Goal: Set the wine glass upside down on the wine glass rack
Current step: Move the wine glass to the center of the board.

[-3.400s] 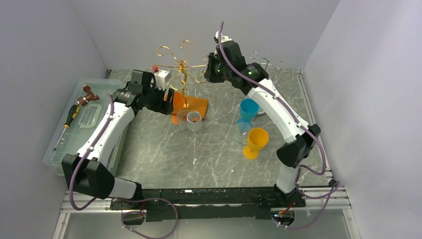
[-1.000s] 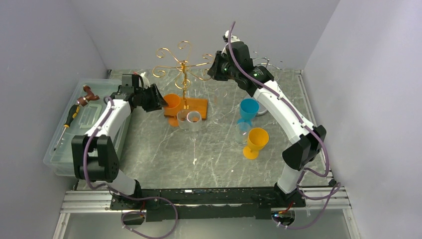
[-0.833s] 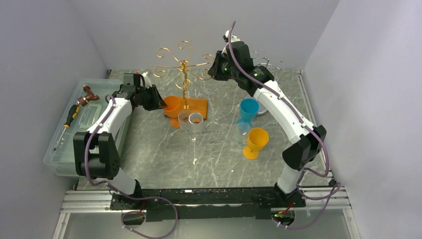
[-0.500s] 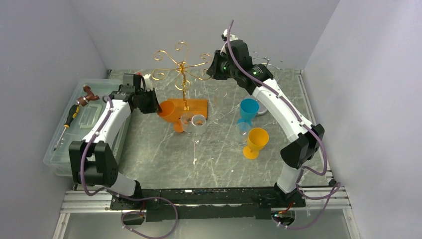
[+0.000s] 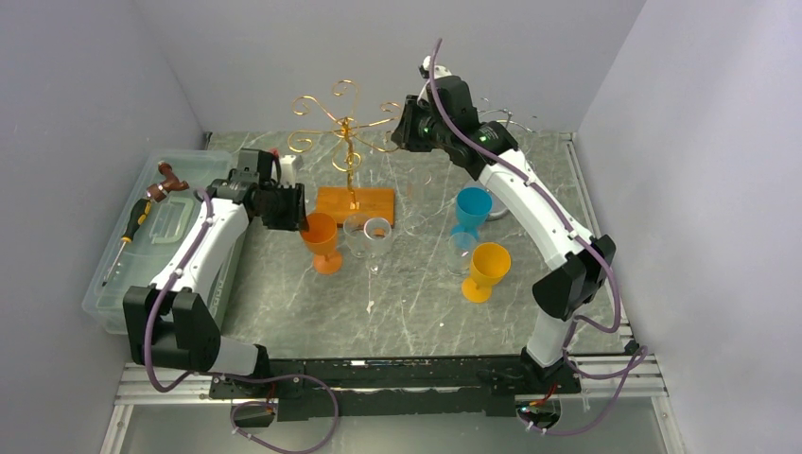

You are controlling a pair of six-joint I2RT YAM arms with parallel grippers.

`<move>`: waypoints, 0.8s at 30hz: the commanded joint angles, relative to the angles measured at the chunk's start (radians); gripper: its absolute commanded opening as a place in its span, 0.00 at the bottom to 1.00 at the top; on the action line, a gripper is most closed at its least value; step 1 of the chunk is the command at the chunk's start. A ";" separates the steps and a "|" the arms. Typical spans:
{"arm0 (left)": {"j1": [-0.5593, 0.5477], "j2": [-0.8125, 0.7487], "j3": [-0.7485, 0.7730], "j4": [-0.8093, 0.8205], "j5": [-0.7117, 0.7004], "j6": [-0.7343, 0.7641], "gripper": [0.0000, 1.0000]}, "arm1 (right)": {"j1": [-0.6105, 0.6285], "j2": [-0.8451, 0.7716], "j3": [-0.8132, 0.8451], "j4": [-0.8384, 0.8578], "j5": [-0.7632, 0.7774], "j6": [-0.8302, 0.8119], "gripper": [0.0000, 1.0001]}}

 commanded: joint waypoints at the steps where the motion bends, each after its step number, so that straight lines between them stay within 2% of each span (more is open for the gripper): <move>1: -0.003 -0.042 0.008 -0.040 -0.015 0.015 0.51 | 0.001 0.014 -0.019 -0.085 0.060 -0.029 0.29; 5: -0.003 -0.056 0.075 -0.100 0.001 0.008 0.70 | 0.001 -0.009 0.002 -0.098 0.075 -0.041 0.41; 8: -0.003 -0.073 0.134 -0.155 0.028 0.009 0.93 | 0.004 -0.032 0.017 -0.116 0.083 -0.054 0.52; 10: -0.001 -0.084 0.178 -0.207 0.040 0.015 0.99 | 0.017 -0.055 0.019 -0.128 0.112 -0.072 0.58; 17: 0.040 -0.101 0.372 -0.344 0.072 0.040 1.00 | 0.131 -0.184 -0.022 -0.162 0.313 -0.151 0.71; 21: 0.074 -0.107 0.439 -0.365 0.072 0.059 0.99 | 0.163 -0.237 -0.039 -0.187 0.337 -0.161 0.80; 24: 0.085 -0.109 0.453 -0.361 0.059 0.063 0.99 | 0.185 -0.249 -0.032 -0.211 0.358 -0.172 0.82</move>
